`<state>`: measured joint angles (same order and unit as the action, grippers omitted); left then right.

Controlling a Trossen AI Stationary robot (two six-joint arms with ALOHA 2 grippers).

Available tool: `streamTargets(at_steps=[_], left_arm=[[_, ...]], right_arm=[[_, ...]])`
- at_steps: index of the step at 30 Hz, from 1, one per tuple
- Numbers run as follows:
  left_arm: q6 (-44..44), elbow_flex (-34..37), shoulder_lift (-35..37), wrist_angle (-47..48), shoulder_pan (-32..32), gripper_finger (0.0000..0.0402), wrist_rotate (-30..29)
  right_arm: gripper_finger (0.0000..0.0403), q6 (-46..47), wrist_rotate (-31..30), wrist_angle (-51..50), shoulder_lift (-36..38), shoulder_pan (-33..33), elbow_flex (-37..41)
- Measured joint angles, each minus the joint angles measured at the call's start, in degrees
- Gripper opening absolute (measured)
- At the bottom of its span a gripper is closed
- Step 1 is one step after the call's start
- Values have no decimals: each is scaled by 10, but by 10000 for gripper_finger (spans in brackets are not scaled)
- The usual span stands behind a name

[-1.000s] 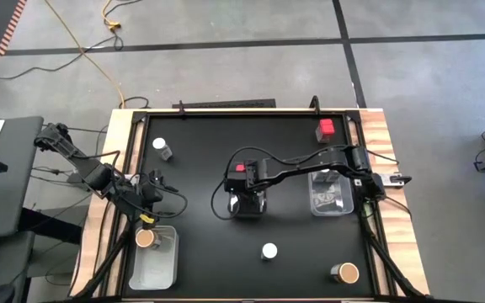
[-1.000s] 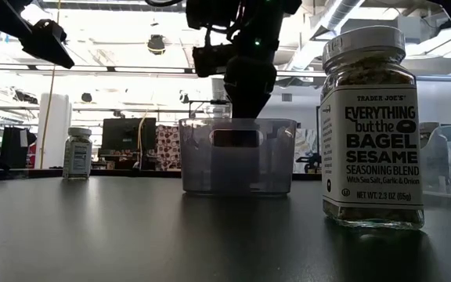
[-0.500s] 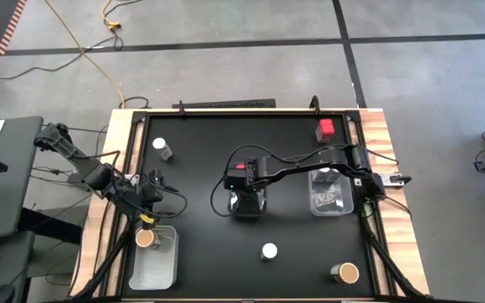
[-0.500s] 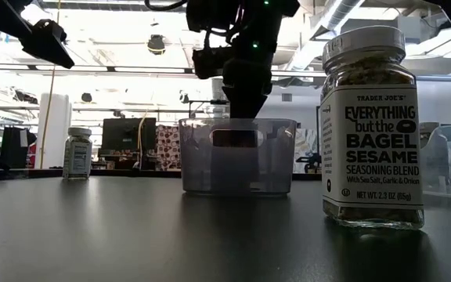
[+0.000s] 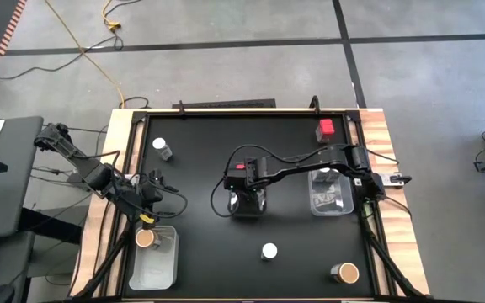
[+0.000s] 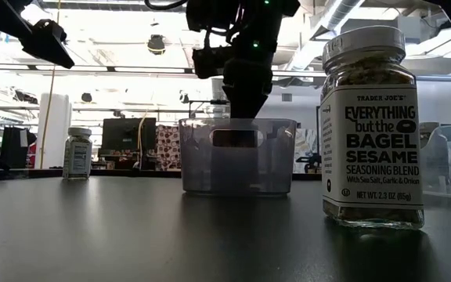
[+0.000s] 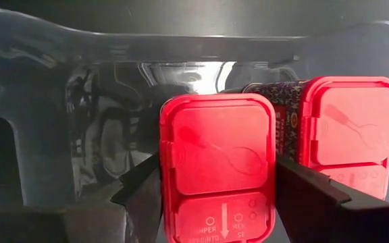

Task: Sort spices by type
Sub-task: Put the red seasoning can into the black bin

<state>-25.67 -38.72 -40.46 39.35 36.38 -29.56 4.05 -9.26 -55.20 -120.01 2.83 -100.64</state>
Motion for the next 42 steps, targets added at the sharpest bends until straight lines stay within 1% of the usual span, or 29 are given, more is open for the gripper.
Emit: streamTargets(at_steps=[36, 39, 42], left_arm=[[-2, 0, 0, 0, 0, 345, 0], [-2, 0, 0, 0, 0, 345, 0], [-3, 0, 0, 0, 0, 345, 0]], right_arm=[[271, 5, 1, 0, 0, 1, 0], [278, 5, 2, 1, 0, 1, -1], [296, 5, 2, 1, 0, 1, -1]])
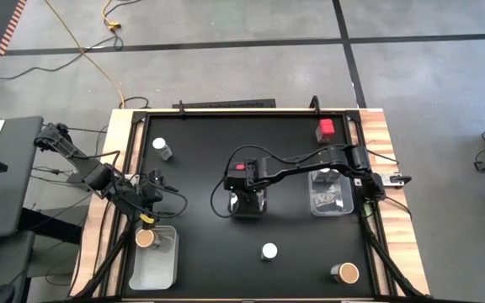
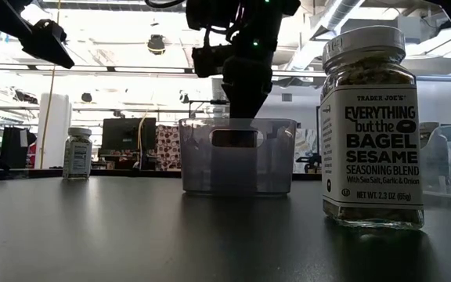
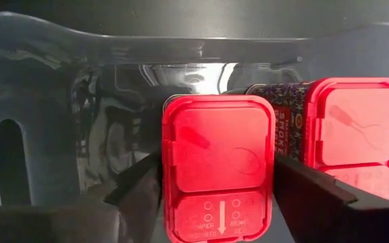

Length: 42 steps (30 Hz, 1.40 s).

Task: Sort spices by type
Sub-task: Put the red seasoning can into the black bin, then put the white seasoning bottle into the transparent bin

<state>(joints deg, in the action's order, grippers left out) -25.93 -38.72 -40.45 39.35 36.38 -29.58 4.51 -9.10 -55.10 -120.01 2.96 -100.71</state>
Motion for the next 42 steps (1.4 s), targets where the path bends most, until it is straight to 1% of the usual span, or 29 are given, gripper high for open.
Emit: streamTargets(at_steps=[7, 11, 21, 28, 31, 35, 38, 40, 42], left_arm=[[0, 0, 0, 0, 0, 345, 0], [0, 0, 0, 0, 0, 345, 0], [0, 0, 0, 0, 0, 346, 0], [0, 0, 0, 0, 0, 346, 0], [0, 0, 0, 0, 0, 346, 0], [-1, 0, 0, 0, 0, 346, 0], [-1, 0, 0, 0, 0, 346, 0], [7, 0, 0, -1, 0, 346, -3], [29, 0, 0, -5, -5, 346, -28]], right_arm=[[369, 2, 0, 0, 0, 0, 0], [396, 2, 0, -1, 0, 0, 0], [390, 0, 0, -45, 1, 4, -22], [391, 0, 0, -103, 1, 4, -68], [391, 8, 0, -136, 17, 4, -85], [391, 52, 0, -178, 65, 4, -85], [391, 107, -3, -210, 109, 4, -85], [391, 156, -24, -219, 140, 8, -79], [391, 212, -70, -222, 172, 15, -60]])
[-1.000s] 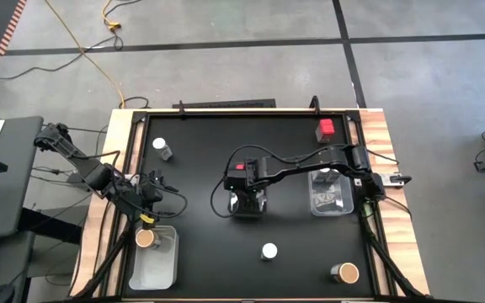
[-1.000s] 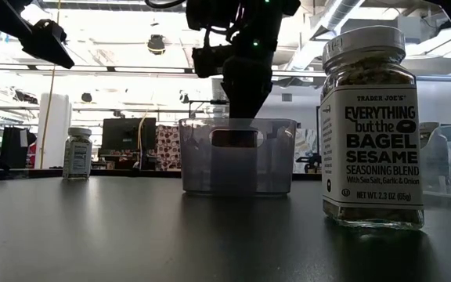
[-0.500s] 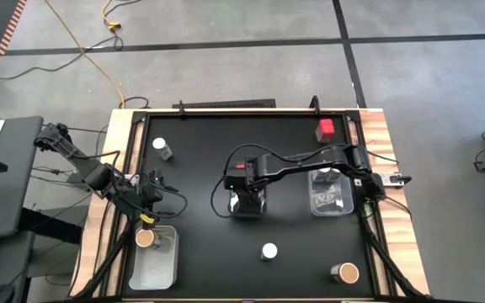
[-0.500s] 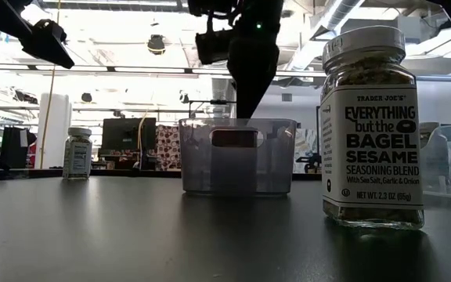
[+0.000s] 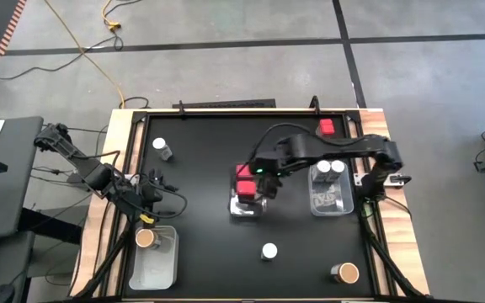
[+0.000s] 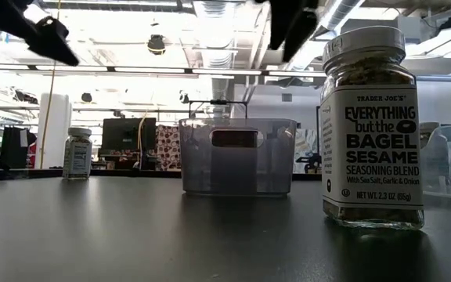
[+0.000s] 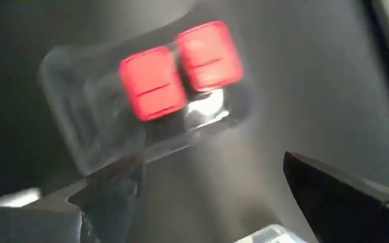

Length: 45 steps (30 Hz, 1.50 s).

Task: Sort spices by type
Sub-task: Put the white seasoning bottle into the transparent bin

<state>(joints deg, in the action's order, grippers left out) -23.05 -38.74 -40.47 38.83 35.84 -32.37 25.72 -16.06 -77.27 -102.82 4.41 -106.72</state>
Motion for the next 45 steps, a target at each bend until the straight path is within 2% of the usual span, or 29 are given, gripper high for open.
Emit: streamTargets(at_steps=[4, 6, 9, 14, 18, 21, 32, 37, 45], left_arm=[[1, 0, 0, -29, -32, 346, -78], [20, 0, 0, -46, -55, 346, -96], [73, 0, 0, -76, -92, 346, -84], [151, 0, 0, -132, -153, 346, -26], [168, 0, 0, -156, -192, 346, 7], [166, 0, 0, -163, -209, 346, 8], [143, 0, 0, -164, -224, 345, 8], [146, 0, 0, -164, -224, 345, 8], [134, 0, 0, -165, -224, 345, 8]], right_arm=[[391, 167, -107, -6, 60, 28, 65], [391, 254, -133, -7, 86, 42, 103], [391, 333, -138, -4, 116, 62, 153], [391, 463, -139, -2, 133, 92, 194], [391, 532, -140, -8, 132, 116, 202], [391, 580, -140, -9, 129, 130, 202], [388, 707, -140, -17, 126, 162, 202], [388, 690, -140, 2, 125, 170, 202], [388, 692, -139, -24, 125, 155, 202]])
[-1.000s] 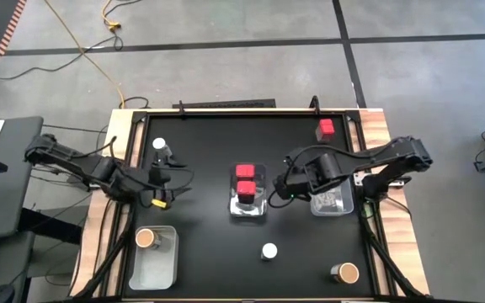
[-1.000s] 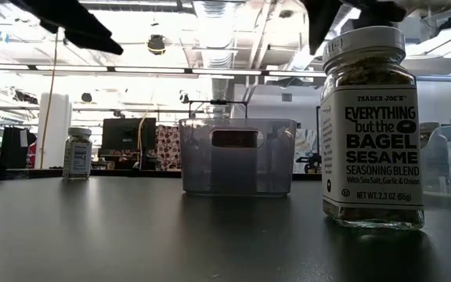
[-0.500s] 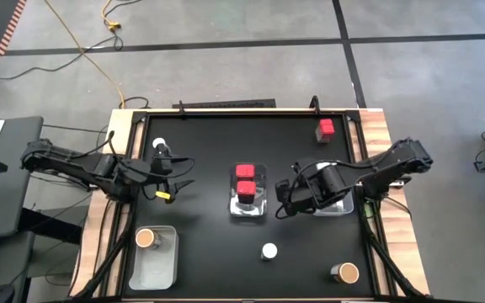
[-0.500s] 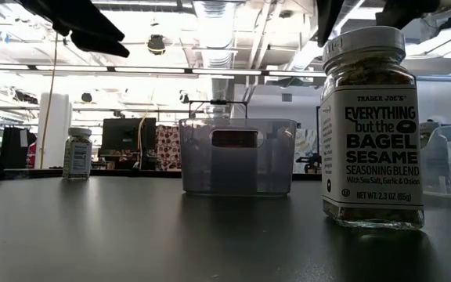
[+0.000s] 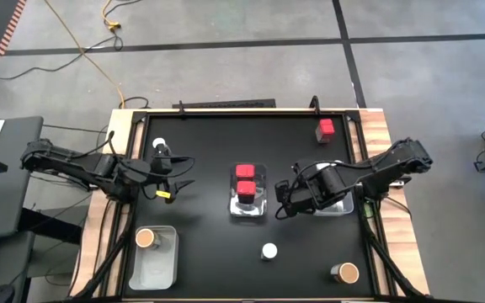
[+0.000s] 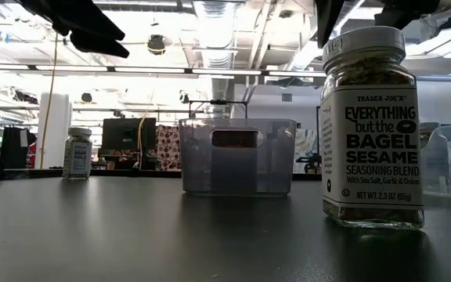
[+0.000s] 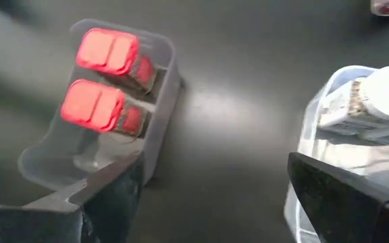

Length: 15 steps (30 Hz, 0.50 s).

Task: Sort spices by type
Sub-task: Put the white seasoning bottle into the transparent bin

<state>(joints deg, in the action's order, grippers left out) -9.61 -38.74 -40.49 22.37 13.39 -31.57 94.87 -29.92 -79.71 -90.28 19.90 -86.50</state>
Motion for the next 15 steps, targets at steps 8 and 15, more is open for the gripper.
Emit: streamTargets(at_steps=[8, 15], left_arm=[[-77, -40, -12, 60, -44, 345, 4], [-16, -112, -55, 185, -143, 345, 27]], right_arm=[[388, 49, 5, -26, 0, -2, 0], [388, 26, 5, -44, 0, -2, 0]])
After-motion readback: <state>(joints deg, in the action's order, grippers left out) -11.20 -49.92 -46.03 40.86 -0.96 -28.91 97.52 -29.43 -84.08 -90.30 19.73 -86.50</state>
